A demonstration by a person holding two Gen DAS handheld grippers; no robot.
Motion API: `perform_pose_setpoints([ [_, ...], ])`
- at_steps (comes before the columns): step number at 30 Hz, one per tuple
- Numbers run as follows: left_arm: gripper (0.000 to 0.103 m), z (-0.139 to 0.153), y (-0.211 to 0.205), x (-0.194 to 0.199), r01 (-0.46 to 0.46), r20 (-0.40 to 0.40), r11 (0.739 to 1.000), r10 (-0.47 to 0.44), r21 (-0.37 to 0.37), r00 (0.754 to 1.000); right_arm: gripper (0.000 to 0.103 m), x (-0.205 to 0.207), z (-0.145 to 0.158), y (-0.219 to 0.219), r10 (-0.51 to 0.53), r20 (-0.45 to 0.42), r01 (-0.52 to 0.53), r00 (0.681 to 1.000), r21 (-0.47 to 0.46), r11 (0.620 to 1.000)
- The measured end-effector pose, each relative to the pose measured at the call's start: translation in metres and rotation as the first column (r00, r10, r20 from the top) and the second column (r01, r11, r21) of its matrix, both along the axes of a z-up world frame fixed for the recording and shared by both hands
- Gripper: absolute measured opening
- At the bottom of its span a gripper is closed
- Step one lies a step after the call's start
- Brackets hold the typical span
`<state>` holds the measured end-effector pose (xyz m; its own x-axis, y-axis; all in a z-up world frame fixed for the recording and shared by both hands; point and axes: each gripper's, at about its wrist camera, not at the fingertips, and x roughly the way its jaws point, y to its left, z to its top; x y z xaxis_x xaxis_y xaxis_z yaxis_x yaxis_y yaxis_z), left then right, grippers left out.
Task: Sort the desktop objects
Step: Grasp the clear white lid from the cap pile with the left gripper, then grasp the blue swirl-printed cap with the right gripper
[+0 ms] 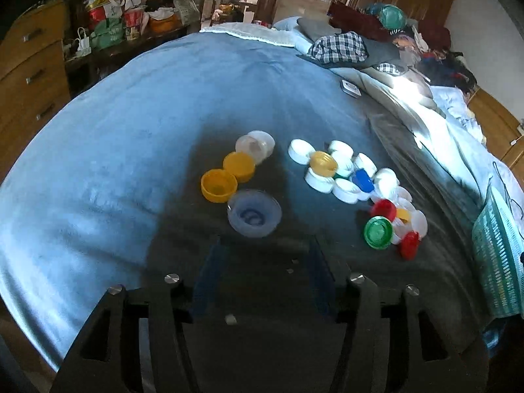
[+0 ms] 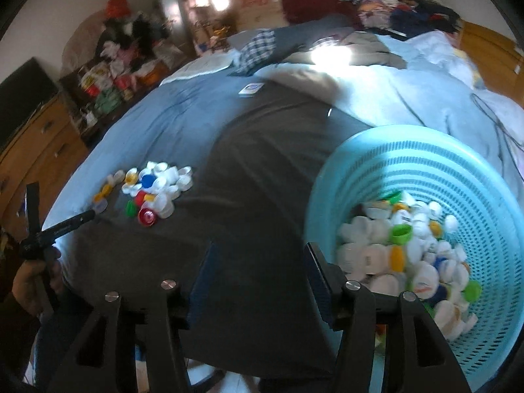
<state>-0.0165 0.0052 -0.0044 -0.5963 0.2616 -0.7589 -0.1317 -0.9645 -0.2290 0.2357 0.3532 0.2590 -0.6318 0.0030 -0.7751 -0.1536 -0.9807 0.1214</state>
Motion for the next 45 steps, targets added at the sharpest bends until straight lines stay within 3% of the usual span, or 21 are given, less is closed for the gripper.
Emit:
perform_pose_setpoints([
  [4, 0.050, -0.005, -0.004, -0.020, -0.001, 0.015, 1.000, 0.000, 0.018, 1.000, 0.060, -0.011, -0.005, -0.013, 0.020, 0.025, -0.020, 0.999, 0.011, 1.000],
  [7, 0.050, -0.009, 0.000, -0.031, 0.009, 0.006, 1.000, -0.009, -0.009, 1.000, 0.060, -0.019, -0.007, -0.022, 0.035, 0.039, -0.035, 0.999, 0.017, 0.999],
  [9, 0.047, -0.011, 0.005, -0.033, 0.016, 0.003, 0.999, -0.016, -0.035, 1.000, 0.060, -0.022, -0.007, -0.028, 0.046, 0.042, -0.047, 0.998, 0.027, 0.999],
  [10, 0.035, -0.011, 0.007, -0.033, 0.015, -0.001, 0.998, -0.015, -0.054, 1.000, 0.060, -0.024, -0.007, -0.030, 0.049, 0.042, -0.051, 0.998, 0.033, 0.998],
  [15, 0.034, -0.009, 0.011, -0.027, 0.054, -0.002, 0.995, -0.055, -0.082, 0.998, 0.060, -0.029, -0.012, -0.035, 0.045, 0.046, -0.046, 0.998, 0.024, 0.999],
  [17, 0.034, 0.007, 0.012, -0.025, 0.082, 0.014, 0.996, -0.081, -0.033, 0.997, 0.060, -0.031, -0.013, -0.037, 0.052, 0.049, -0.053, 0.997, 0.022, 0.998],
  [19, 0.034, 0.040, 0.019, -0.013, 0.133, -0.067, 0.991, -0.134, -0.016, 0.989, 0.060, -0.033, -0.013, -0.040, 0.061, 0.047, -0.062, 0.997, 0.018, 0.998],
  [20, 0.034, 0.050, 0.030, -0.005, 0.187, -0.105, 0.979, -0.195, -0.075, 0.975, 0.060, -0.033, -0.014, -0.042, 0.066, 0.046, -0.067, 0.997, 0.018, 0.998],
  [21, 0.034, 0.034, 0.041, -0.012, 0.209, -0.025, 0.956, -0.219, -0.205, 0.975, 0.060, -0.034, -0.014, -0.043, 0.071, 0.046, -0.072, 0.996, 0.016, 0.997],
  [22, 0.034, 0.016, 0.041, -0.019, 0.209, 0.061, 0.940, -0.200, -0.268, 0.978, 0.060, -0.036, -0.016, -0.045, 0.077, 0.050, -0.078, 0.996, 0.010, 0.997],
  [23, 0.034, 0.008, 0.033, -0.021, 0.208, 0.090, 0.940, -0.191, -0.271, 0.978, 0.060, -0.037, -0.017, -0.047, 0.080, 0.051, -0.081, 0.995, 0.005, 0.997],
  [27, 0.034, 0.015, 0.020, -0.012, 0.203, 0.058, 0.938, -0.195, -0.281, 0.979, 0.059, -0.040, -0.017, -0.059, 0.110, 0.040, -0.110, 0.993, -0.010, 0.994],
  [33, 0.034, 0.026, -0.029, -0.004, 0.047, -0.001, 0.988, -0.048, -0.145, 0.999, 0.059, -0.051, -0.016, -0.089, 0.198, 0.027, -0.197, 0.980, -0.019, 0.980],
  [41, 0.034, 0.031, -0.062, 0.001, -0.060, -0.021, 0.996, 0.059, -0.066, 0.998, 0.057, -0.107, -0.031, -0.182, 0.413, 0.010, -0.412, 0.911, -0.026, 0.911],
  [45, 0.034, 0.039, -0.069, 0.003, -0.074, -0.041, 0.996, 0.072, -0.053, 0.997, 0.057, -0.147, -0.049, -0.227, 0.468, 0.010, -0.467, 0.884, -0.044, 0.883],
])
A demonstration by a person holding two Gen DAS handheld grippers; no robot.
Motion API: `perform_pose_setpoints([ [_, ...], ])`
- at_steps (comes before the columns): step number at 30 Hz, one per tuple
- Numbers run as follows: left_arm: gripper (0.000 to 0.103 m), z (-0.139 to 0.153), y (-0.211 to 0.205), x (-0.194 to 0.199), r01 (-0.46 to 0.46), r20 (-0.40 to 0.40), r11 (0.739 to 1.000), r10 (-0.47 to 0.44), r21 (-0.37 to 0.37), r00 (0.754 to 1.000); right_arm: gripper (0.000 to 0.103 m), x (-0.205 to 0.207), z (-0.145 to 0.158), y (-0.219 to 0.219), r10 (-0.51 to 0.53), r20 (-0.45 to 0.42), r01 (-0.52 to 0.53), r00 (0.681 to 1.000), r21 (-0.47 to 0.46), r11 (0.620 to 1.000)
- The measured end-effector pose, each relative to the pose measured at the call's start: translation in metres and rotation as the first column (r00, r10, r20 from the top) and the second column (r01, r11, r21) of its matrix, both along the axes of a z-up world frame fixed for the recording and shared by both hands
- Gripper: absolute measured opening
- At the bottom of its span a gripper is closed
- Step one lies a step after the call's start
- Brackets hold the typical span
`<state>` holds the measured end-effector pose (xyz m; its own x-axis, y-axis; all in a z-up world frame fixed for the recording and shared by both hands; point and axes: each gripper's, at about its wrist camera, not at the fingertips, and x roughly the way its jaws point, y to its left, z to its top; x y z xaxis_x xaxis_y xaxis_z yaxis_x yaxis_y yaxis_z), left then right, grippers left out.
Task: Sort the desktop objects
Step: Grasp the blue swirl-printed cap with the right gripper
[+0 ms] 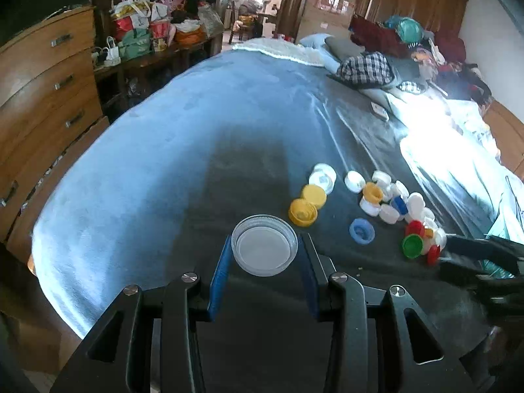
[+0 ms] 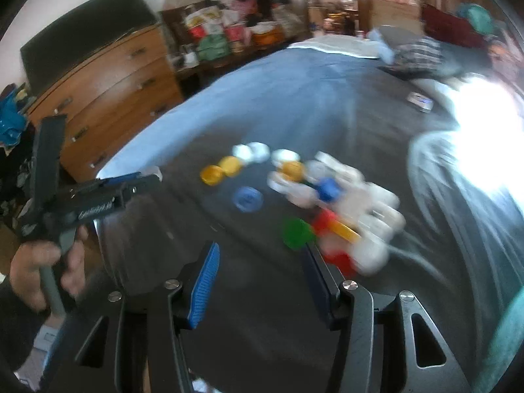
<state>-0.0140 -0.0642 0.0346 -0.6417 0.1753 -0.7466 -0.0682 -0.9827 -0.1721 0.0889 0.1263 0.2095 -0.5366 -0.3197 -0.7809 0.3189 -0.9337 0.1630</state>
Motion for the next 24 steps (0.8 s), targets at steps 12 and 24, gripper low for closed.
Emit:
perform_pose_setpoints([
  [12, 0.034, -0.003, -0.007, -0.003, 0.021, -0.001, 0.999, -0.020, 0.031, 1.000, 0.049, -0.069, -0.060, -0.038, -0.052, 0.072, 0.045, 0.996, 0.096, 0.994],
  [24, 0.034, 0.003, 0.005, 0.003, 0.020, -0.002, 1.000, -0.020, -0.002, 1.000, 0.032, -0.056, -0.042, -0.027, -0.071, 0.028, 0.068, 0.997, 0.109, 0.992],
])
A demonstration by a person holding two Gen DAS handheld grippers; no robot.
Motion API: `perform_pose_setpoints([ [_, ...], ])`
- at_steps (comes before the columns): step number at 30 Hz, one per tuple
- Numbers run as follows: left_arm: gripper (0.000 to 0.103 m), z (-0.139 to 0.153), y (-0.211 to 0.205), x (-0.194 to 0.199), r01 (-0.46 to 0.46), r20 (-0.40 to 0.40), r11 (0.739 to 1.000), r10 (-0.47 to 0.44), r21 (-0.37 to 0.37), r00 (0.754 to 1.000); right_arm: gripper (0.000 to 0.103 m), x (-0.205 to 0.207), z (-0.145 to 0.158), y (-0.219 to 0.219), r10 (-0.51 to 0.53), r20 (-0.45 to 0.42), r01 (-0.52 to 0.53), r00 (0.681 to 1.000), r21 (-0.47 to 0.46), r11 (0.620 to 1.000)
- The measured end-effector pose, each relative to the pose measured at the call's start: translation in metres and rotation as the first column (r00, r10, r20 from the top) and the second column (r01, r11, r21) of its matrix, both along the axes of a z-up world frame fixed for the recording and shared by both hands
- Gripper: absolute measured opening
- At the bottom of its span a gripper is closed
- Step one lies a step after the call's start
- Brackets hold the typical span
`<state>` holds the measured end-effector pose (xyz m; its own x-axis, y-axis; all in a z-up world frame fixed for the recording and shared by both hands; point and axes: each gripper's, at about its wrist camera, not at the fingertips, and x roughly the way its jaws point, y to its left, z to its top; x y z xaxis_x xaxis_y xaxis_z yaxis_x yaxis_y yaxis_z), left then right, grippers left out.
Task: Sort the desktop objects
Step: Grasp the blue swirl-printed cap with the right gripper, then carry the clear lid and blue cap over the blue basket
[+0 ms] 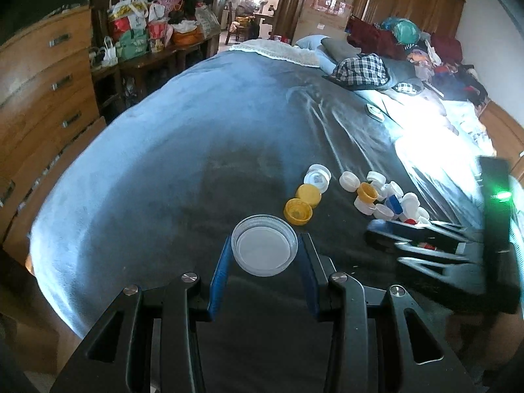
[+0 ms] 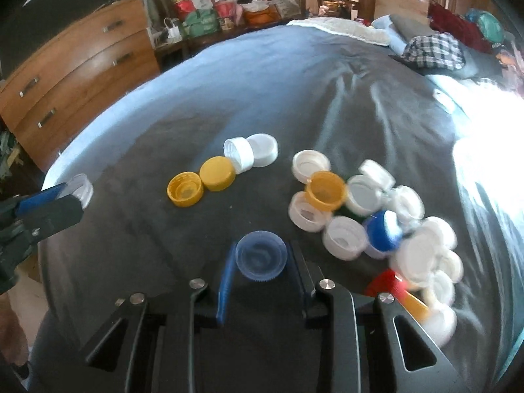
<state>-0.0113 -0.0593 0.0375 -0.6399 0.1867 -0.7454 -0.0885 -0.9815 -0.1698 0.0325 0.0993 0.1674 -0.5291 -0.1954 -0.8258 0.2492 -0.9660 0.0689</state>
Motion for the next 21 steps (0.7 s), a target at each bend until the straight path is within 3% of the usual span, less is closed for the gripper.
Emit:
perform_pose_setpoints([
  [12, 0.034, 0.037, 0.085, 0.017, 0.127, -0.059, 0.989, -0.131, -0.079, 0.990, 0.033, 0.094, 0.095, 0.086, -0.155, -0.145, 0.153, 0.977, -0.023, 0.988],
  [21, 0.034, 0.058, 0.163, 0.031, 0.244, -0.074, 0.957, -0.257, -0.154, 0.963, 0.033, 0.151, 0.132, 0.150, -0.282, -0.209, 0.280, 0.936, -0.040, 0.959],
])
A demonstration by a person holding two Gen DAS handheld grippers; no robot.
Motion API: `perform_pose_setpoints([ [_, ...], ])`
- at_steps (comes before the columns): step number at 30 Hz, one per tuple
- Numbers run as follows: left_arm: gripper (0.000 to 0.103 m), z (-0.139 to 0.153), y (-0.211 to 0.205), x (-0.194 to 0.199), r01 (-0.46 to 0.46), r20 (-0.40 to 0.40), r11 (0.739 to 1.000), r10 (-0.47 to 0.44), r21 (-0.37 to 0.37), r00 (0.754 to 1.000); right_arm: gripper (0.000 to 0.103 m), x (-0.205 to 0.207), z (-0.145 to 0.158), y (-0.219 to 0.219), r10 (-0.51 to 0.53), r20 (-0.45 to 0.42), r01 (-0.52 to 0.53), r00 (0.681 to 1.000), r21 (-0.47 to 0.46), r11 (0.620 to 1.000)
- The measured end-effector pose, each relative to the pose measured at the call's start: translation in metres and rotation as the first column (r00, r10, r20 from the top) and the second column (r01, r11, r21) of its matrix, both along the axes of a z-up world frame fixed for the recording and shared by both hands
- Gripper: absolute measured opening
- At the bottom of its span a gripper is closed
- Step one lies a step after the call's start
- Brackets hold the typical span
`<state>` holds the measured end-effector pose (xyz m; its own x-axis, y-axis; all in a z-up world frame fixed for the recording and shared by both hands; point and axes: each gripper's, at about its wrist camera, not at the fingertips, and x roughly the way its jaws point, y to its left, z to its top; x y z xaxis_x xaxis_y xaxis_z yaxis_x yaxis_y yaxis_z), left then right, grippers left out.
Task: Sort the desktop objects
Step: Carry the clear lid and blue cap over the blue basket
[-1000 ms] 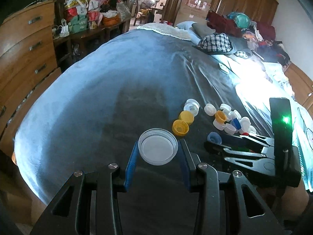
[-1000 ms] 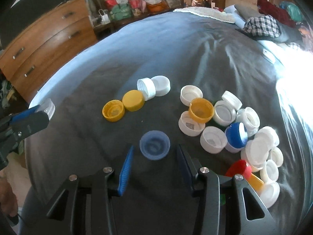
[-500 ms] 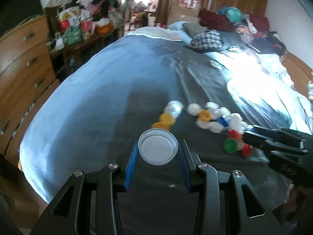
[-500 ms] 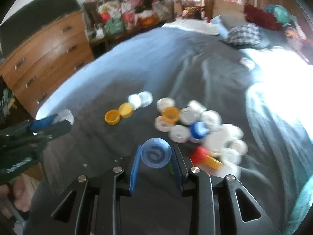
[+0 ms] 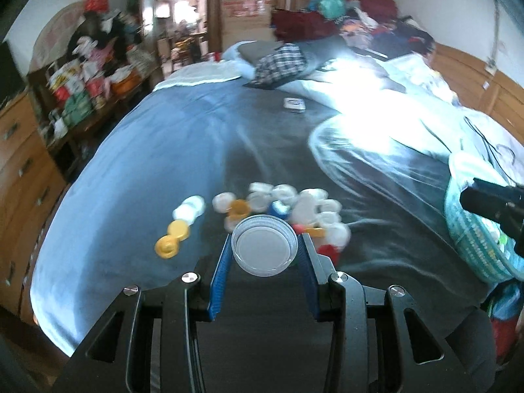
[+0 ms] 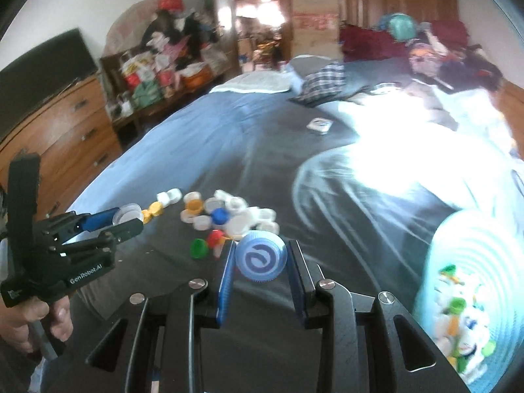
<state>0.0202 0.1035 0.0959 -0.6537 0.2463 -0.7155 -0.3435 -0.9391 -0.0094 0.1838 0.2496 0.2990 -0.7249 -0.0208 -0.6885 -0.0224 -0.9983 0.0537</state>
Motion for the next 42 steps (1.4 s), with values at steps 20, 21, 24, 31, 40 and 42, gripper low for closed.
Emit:
perform_pose_setpoints([
  [20, 0.034, 0.038, 0.143, 0.029, 0.230, -0.061, 0.970, -0.235, -0.080, 0.970, 0.033, 0.093, 0.033, 0.123, -0.251, -0.088, 0.248, 0.964, -0.043, 0.968],
  [21, 0.034, 0.039, 0.151, 0.031, 0.243, -0.064, 0.967, -0.248, -0.083, 0.967, 0.033, 0.098, 0.034, 0.130, -0.264, -0.090, 0.261, 0.960, -0.047, 0.964],
  [24, 0.034, 0.043, 0.168, 0.036, 0.271, -0.069, 0.958, -0.278, -0.091, 0.958, 0.033, 0.109, 0.035, 0.147, -0.297, -0.095, 0.292, 0.950, -0.056, 0.955],
  [31, 0.034, 0.053, 0.215, 0.049, 0.345, -0.074, 0.933, -0.353, -0.104, 0.933, 0.033, 0.133, 0.033, 0.182, -0.369, -0.102, 0.363, 0.924, -0.076, 0.929],
  [40, 0.034, 0.069, 0.285, 0.069, 0.463, -0.061, 0.882, -0.469, -0.086, 0.881, 0.033, 0.153, 0.034, 0.215, -0.417, -0.094, 0.410, 0.904, -0.085, 0.908],
  [42, 0.034, 0.071, 0.301, 0.070, 0.500, -0.028, 0.864, -0.502, -0.066, 0.864, 0.033, 0.154, 0.034, 0.222, -0.425, -0.086, 0.418, 0.901, -0.087, 0.904],
])
